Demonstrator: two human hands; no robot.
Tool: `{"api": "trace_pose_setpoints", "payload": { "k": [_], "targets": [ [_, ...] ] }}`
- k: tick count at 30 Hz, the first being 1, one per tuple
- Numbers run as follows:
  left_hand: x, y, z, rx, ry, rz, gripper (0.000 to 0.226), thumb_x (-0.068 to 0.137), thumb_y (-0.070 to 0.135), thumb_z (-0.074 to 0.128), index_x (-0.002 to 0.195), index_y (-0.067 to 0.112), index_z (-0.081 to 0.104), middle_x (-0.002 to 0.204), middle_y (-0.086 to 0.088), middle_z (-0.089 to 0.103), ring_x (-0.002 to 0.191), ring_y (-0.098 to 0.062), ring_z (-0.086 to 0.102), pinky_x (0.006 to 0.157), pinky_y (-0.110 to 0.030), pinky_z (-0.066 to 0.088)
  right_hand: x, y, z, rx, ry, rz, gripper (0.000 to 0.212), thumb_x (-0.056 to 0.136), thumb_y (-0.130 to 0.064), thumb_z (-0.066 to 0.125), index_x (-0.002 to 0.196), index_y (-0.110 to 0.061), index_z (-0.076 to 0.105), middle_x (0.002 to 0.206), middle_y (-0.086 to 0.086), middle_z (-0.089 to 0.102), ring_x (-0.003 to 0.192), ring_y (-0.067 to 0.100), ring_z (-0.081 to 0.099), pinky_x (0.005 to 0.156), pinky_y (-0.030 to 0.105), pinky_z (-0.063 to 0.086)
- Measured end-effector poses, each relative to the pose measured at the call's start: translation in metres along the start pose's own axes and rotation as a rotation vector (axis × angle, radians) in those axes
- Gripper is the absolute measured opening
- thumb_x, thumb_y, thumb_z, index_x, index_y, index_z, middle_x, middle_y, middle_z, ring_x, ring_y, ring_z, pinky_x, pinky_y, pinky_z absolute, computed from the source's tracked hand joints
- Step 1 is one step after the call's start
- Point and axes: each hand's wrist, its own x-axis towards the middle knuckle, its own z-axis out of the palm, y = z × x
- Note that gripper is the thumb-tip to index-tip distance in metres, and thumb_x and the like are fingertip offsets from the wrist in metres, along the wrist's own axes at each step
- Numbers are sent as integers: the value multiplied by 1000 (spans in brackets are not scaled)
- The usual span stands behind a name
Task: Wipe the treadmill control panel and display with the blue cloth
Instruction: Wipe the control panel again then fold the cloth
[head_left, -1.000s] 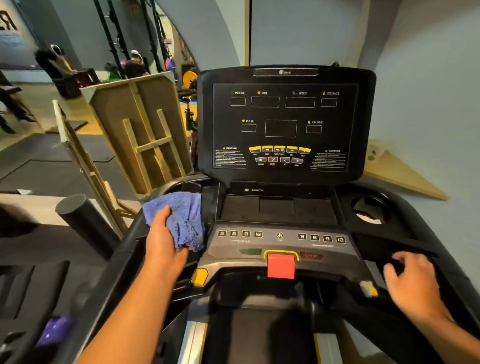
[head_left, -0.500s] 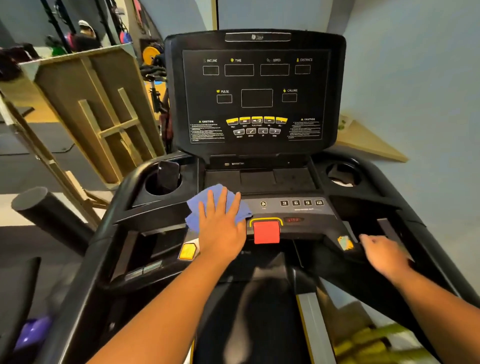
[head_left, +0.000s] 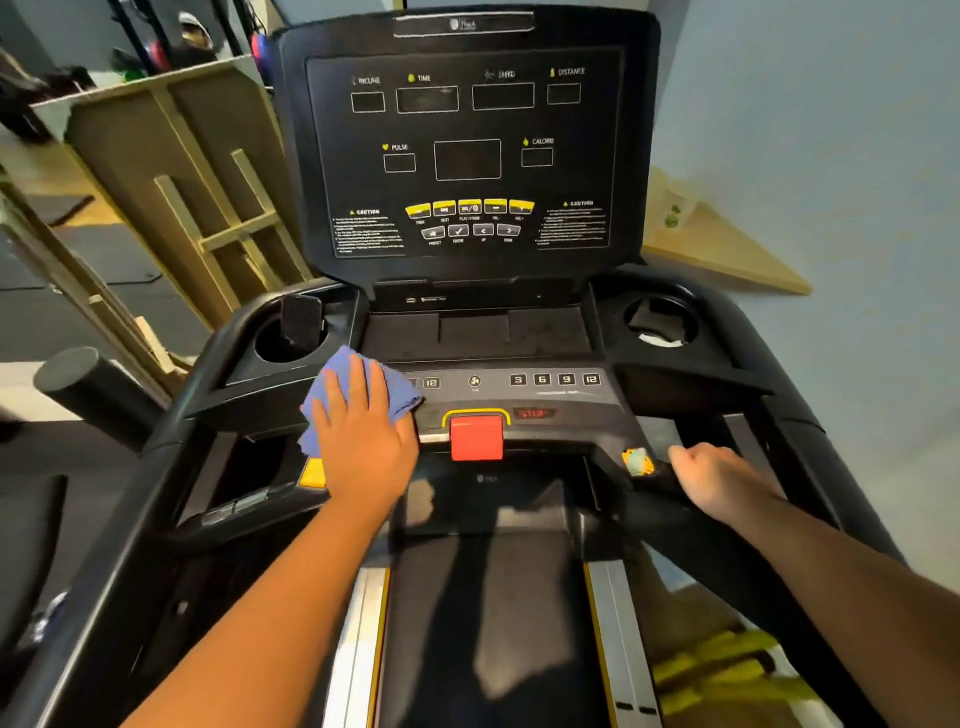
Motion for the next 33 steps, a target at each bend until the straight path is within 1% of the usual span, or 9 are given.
{"api": "trace_pose_setpoints", "payload": {
  "k": [4,7,10,14,20,23,27,29,33],
  "targets": [
    [-16,42,9,5,-45,155,73,99,42,37,163,12,20,170,-10,15,156,-39,11,124,-57,14,3,4,-3,-29,-38,-66,35,107,-34,26,96,-12,51,93,10,53,88,27,50,75,37,38],
    [-22,5,4,2,-108,376,73,97,45,27,163,16,19,171,-3,13,158,-32,8,125,-58,15,8,12,0,-107,-90,-148,6,101,-24,42,98,-19,42,97,7,52,90,21,49,75,34,39],
    [-20,-26,-3,-18,-83,264,73,95,43,25,161,12,26,170,-6,19,156,-35,14,123,-59,21,12,16,4,-263,-116,-227,24,91,-20,59,99,-23,36,96,2,50,91,19,54,75,33,45],
    [-6,13,0,-24,-34,27,70,99,39,34,161,8,23,169,-12,20,156,-40,13,122,-58,17,17,19,11,-355,-51,-297,34,88,-23,67,111,-21,43,103,3,58,93,19,59,78,33,51],
    [-19,-4,-2,2,-189,652,69,100,41,27,164,18,14,172,1,5,159,-24,-2,128,-48,2,17,18,11,-256,-64,-236,16,97,-19,54,106,-22,41,92,-1,49,88,17,52,75,31,46],
    [1,-44,-7,10,-116,475,67,100,38,29,162,16,15,171,-6,15,158,-31,8,126,-52,13,16,17,11,-184,-41,-194,6,102,-25,45,101,-19,46,88,0,54,87,19,54,75,34,46],
    [7,-6,-9,-32,-75,99,74,96,41,29,160,5,26,167,-15,24,154,-44,15,120,-59,23,13,12,9,23,-70,-52,32,105,-28,32,89,-11,55,81,5,58,80,20,54,71,37,42],
    [-4,32,-7,-44,-100,145,76,96,45,22,162,7,21,170,-12,16,156,-41,9,123,-57,17,14,12,9,117,-49,-8,43,104,-34,28,86,-11,61,78,7,60,77,20,53,67,36,39],
    [-24,44,-1,-33,-184,445,75,98,50,18,164,14,15,172,-4,9,158,-34,1,127,-54,9,10,10,9,192,-63,44,49,103,-39,26,85,-12,63,83,12,63,82,25,57,82,43,47]
  ]
}}
